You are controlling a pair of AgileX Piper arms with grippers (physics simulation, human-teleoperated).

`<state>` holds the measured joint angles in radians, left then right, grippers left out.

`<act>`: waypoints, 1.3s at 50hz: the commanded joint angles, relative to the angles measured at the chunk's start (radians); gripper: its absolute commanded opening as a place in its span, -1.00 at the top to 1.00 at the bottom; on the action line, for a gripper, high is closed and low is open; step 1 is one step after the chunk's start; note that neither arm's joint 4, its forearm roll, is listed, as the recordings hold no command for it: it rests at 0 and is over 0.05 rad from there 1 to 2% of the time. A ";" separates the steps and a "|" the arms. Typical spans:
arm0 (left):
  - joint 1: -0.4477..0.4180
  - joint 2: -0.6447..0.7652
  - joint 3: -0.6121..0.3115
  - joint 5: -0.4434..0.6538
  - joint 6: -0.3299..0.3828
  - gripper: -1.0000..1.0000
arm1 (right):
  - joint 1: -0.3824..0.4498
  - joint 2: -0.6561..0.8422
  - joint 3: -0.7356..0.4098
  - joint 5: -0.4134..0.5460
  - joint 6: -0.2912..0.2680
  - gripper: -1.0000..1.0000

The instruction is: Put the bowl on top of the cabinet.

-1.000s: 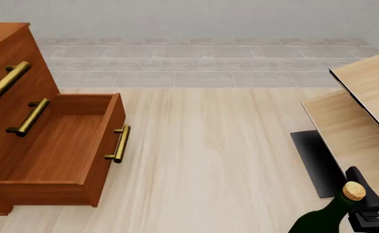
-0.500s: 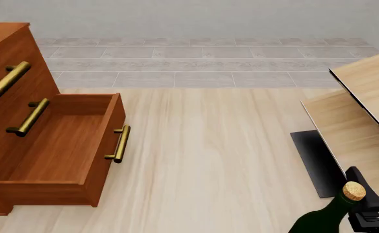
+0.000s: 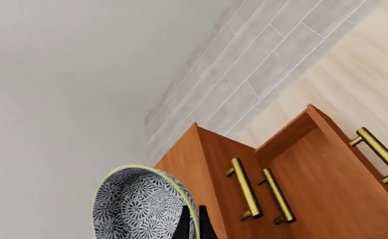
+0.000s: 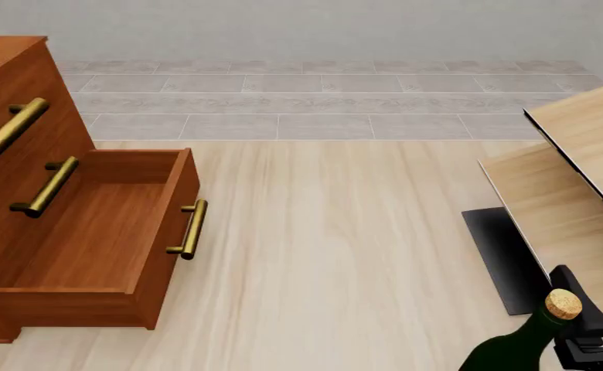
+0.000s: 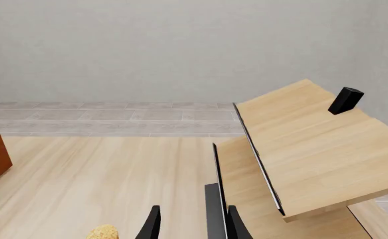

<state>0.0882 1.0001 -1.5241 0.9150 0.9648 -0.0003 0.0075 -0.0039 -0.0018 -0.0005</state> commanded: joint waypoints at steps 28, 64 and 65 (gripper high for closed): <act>0.152 0.088 0.055 -0.026 -0.096 1.00 | 0.000 0.000 0.000 0.000 0.000 -1.00; 0.258 0.209 0.077 -0.097 -0.127 1.00 | 0.000 0.000 0.000 0.000 0.000 -1.00; 0.257 0.210 0.080 -0.098 -0.128 1.00 | 0.000 0.000 0.000 0.000 0.000 -1.00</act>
<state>0.3306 1.1879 -1.4569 0.8480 0.8502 -0.0003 0.0076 -0.0039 -0.0018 -0.0004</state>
